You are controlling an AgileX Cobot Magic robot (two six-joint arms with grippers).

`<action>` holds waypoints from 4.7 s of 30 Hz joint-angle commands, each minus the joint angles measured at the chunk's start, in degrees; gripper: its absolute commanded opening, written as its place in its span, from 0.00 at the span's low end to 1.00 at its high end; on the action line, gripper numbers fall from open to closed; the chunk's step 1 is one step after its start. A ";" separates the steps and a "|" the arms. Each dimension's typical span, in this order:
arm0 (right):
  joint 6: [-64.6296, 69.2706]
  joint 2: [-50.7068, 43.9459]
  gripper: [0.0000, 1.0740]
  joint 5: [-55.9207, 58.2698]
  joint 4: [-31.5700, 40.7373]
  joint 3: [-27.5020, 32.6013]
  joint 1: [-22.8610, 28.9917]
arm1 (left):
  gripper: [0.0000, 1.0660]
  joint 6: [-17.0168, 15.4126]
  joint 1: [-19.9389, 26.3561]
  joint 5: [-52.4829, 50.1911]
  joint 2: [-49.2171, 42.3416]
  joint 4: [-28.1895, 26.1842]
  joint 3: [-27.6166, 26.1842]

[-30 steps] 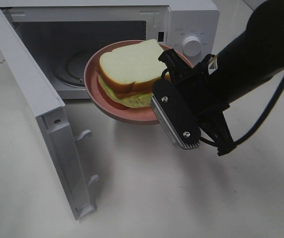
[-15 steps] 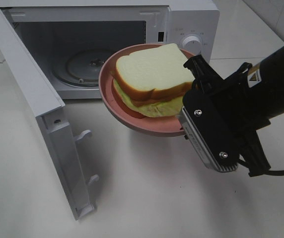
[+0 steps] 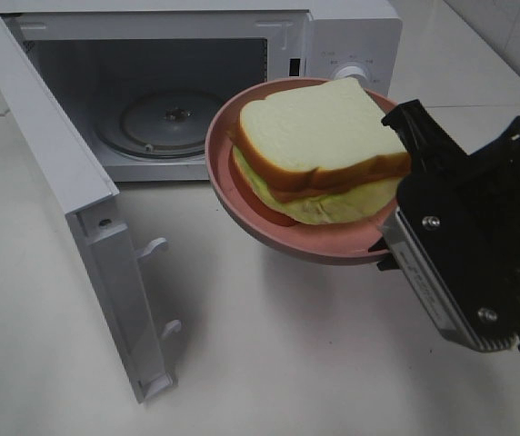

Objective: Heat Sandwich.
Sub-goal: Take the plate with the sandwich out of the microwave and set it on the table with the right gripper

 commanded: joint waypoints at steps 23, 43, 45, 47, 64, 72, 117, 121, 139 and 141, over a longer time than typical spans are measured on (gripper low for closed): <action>13.98 -18.56 0.00 5.39 -7.73 9.11 -0.11 | 0.91 -0.23 0.29 -0.80 -0.34 -0.40 0.11; 50.59 -21.03 0.00 12.09 -28.88 9.74 -0.11 | 0.91 -0.23 0.29 -0.80 -0.34 -0.40 0.11; 53.17 -21.03 0.00 13.52 -30.54 9.74 -0.11 | 0.91 -0.23 0.29 -0.80 -0.34 -0.40 0.11; 56.04 -21.03 0.00 14.90 -32.14 9.74 -0.11 | 0.91 -0.23 0.29 -0.80 -0.34 -0.40 0.11; 79.93 -20.91 0.00 24.24 -42.40 9.74 -0.11 | 0.91 -0.23 0.29 -0.80 -0.34 -0.40 0.11; 87.49 -20.86 0.00 26.30 -43.43 9.74 -0.11 | 0.91 -0.23 0.29 -0.80 -0.34 -0.40 0.11; 119.29 10.89 0.00 27.73 -43.20 -7.39 -0.29 | 0.91 -0.23 0.29 -0.80 -0.34 -0.40 0.11; 121.12 12.89 0.00 26.36 -43.20 -7.39 -0.29 | 0.91 -0.23 0.29 -0.80 -0.34 -0.40 0.11; 125.82 20.34 0.00 20.23 -46.24 -7.33 -0.29 | 0.91 -0.23 0.29 -0.80 -0.34 -0.40 0.11; 126.17 20.57 0.00 20.05 -46.41 -7.33 -0.29 | 0.91 -0.23 0.29 -0.80 -0.34 -0.40 0.11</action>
